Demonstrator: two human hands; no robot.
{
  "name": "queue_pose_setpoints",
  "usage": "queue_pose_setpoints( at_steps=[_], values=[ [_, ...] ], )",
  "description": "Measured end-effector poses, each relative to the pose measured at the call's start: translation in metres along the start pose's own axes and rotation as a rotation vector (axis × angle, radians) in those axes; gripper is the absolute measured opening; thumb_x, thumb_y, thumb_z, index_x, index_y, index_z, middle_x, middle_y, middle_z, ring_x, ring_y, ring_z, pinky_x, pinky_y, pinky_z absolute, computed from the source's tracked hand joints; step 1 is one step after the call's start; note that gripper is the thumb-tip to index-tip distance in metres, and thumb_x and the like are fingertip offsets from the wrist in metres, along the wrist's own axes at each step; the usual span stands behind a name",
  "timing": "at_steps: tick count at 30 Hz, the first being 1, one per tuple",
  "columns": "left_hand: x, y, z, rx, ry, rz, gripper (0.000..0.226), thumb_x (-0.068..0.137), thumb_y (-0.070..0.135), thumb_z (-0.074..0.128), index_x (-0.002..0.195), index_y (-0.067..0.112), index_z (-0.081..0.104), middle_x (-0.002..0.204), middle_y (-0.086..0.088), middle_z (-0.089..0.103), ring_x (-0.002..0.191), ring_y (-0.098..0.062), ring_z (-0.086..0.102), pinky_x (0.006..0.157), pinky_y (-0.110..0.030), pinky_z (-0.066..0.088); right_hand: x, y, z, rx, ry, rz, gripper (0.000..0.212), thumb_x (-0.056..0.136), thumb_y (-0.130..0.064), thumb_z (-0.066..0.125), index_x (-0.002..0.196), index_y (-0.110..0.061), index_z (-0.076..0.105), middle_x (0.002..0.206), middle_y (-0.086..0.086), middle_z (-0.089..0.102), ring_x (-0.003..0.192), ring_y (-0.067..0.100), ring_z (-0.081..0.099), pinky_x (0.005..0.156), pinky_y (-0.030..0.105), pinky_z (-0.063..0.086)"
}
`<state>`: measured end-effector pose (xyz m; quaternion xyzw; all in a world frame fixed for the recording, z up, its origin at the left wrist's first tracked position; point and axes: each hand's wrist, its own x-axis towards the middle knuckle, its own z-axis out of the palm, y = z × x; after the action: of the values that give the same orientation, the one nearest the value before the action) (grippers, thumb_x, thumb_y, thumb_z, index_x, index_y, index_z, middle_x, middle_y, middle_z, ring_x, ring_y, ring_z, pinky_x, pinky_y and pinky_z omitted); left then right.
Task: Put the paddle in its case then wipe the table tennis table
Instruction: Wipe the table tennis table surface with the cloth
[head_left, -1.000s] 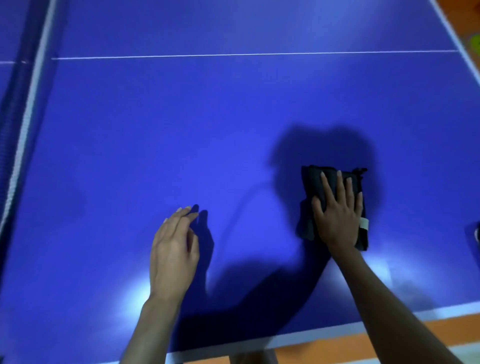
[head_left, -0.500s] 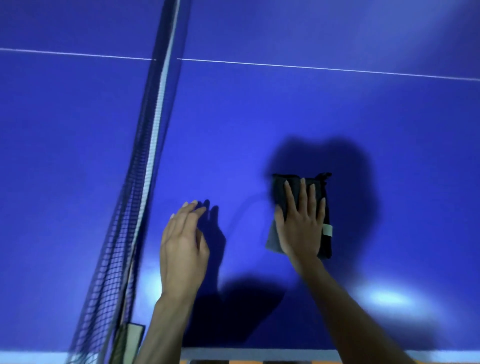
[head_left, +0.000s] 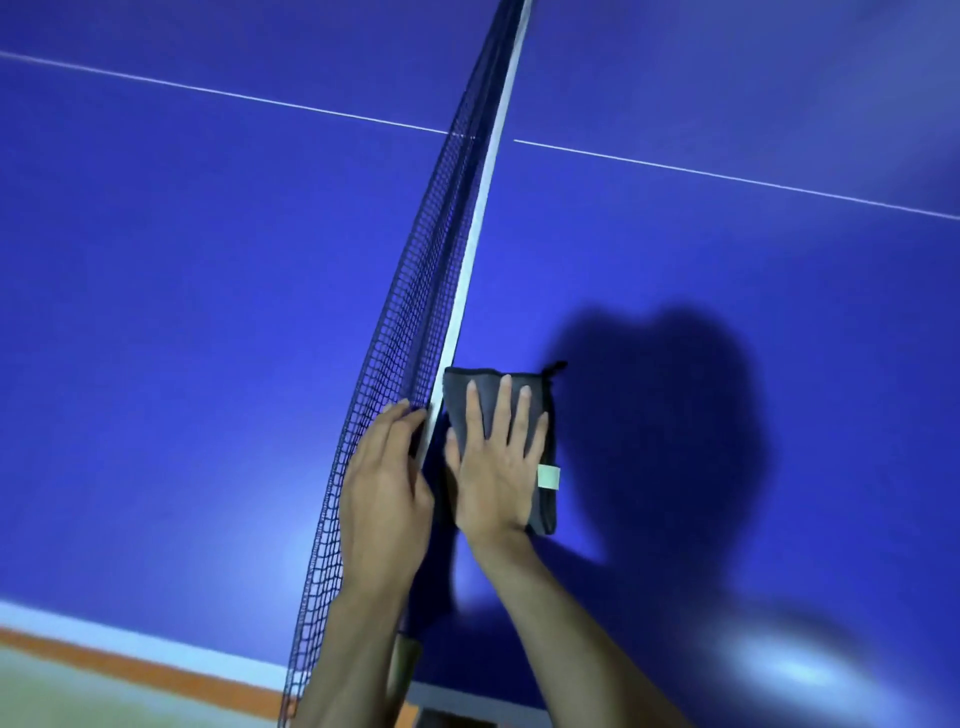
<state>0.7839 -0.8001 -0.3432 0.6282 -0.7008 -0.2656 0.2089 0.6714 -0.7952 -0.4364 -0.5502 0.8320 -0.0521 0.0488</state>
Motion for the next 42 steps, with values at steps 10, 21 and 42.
queue_pose_setpoints(
  at_steps=[10,21,42],
  values=[
    [-0.002,0.033,0.032,0.059,-0.049,0.090,0.053,0.087,-0.005,0.046,0.135,0.014,0.061,0.147,0.000,0.056,0.137,-0.019,0.051,0.110,-0.047,0.048,0.013,0.055,-0.006,0.084,0.006,-0.213,0.058,0.104,-0.046,0.037,0.161,-0.035,0.033,0.173,0.005,0.022,0.160,0.027,0.016,0.130,0.052,0.007],
    [-0.025,0.158,0.162,0.078,-0.159,0.263,0.059,0.086,-0.011,0.051,0.139,0.014,0.061,0.148,-0.002,0.056,0.139,-0.023,0.051,0.114,-0.045,0.045,0.027,0.300,-0.041,0.038,0.046,0.029,0.062,0.102,-0.045,0.041,0.163,-0.036,0.030,0.174,0.003,0.018,0.161,0.027,0.013,0.129,0.054,0.013],
    [-0.040,0.311,0.314,0.133,-0.266,0.413,0.051,0.088,-0.011,0.053,0.133,0.011,0.064,0.144,-0.003,0.059,0.135,-0.023,0.053,0.112,-0.052,0.045,0.034,0.660,-0.098,0.000,0.154,0.425,0.065,0.098,-0.049,0.037,0.162,-0.043,0.030,0.173,-0.003,0.022,0.159,0.025,0.019,0.129,0.052,0.011]
  ],
)
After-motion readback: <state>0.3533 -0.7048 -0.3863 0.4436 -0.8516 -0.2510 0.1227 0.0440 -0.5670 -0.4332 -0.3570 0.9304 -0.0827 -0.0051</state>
